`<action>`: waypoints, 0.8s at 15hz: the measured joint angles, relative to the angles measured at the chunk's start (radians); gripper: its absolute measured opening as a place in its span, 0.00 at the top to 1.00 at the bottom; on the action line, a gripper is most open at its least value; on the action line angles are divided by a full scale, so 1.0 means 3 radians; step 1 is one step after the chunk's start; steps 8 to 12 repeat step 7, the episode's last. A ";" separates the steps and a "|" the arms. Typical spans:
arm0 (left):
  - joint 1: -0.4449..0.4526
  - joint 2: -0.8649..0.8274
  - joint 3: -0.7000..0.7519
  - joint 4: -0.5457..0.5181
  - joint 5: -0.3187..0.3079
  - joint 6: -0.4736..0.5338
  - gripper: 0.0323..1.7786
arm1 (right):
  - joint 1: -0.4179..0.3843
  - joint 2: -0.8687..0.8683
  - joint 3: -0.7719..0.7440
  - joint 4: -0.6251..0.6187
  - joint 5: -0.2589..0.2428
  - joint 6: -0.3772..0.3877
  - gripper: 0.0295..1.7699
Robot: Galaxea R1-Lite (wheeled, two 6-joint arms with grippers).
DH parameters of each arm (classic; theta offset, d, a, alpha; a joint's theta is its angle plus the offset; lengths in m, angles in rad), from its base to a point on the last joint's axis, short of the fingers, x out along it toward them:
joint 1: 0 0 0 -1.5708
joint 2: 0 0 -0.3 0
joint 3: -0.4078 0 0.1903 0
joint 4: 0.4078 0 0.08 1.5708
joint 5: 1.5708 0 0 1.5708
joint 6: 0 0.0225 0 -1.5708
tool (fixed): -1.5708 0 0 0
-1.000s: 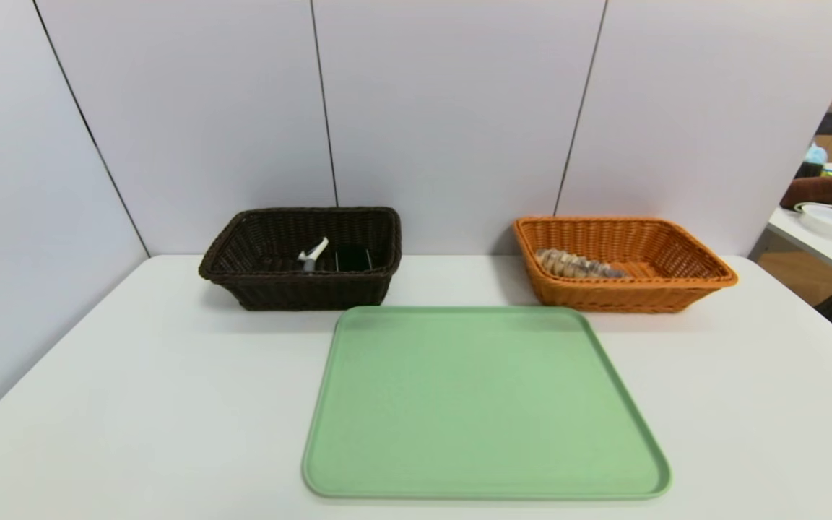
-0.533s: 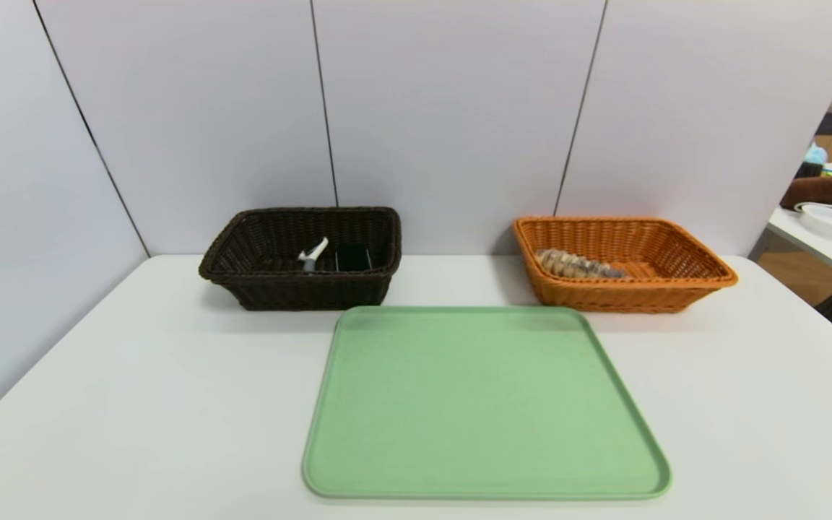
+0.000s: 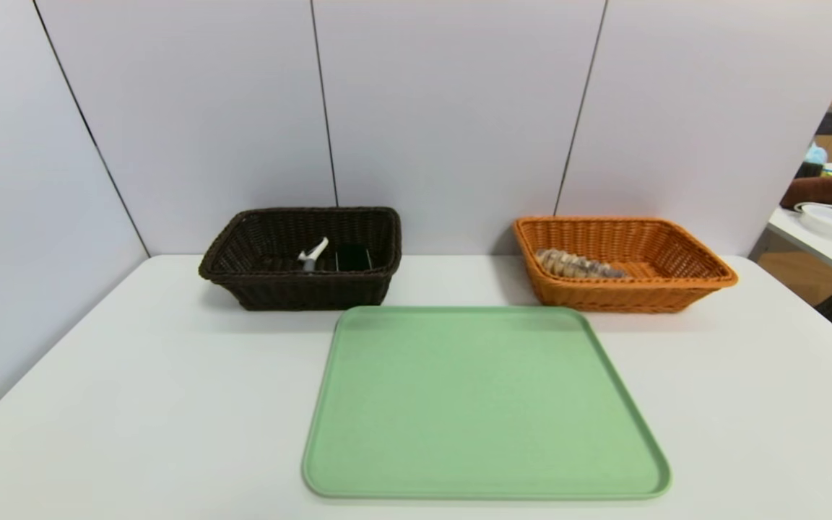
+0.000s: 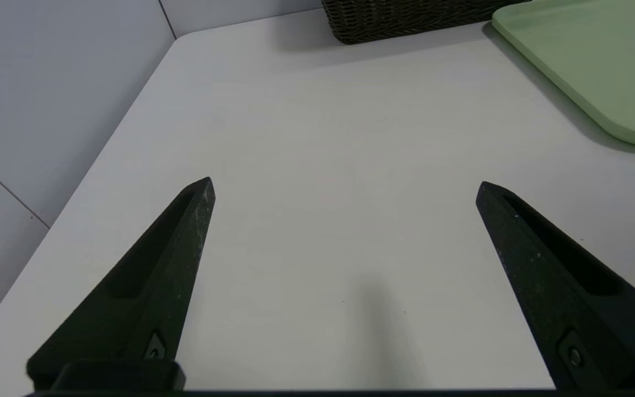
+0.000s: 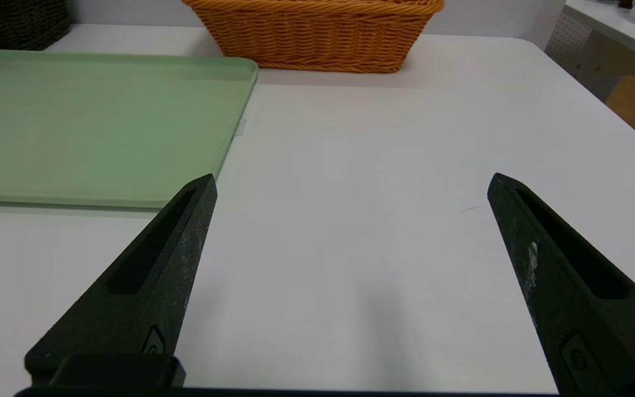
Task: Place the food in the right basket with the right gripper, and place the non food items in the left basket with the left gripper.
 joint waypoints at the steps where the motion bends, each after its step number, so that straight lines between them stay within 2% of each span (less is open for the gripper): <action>1: 0.0000 0.0000 0.0000 0.0000 0.0000 -0.0001 0.05 | 0.0000 0.0000 0.0000 0.0002 0.0002 -0.0004 0.04; 12: 0.0000 0.0000 0.0000 -0.0001 0.0000 0.0000 0.05 | -0.0003 0.0000 -0.0014 0.0050 0.0001 -0.0006 0.04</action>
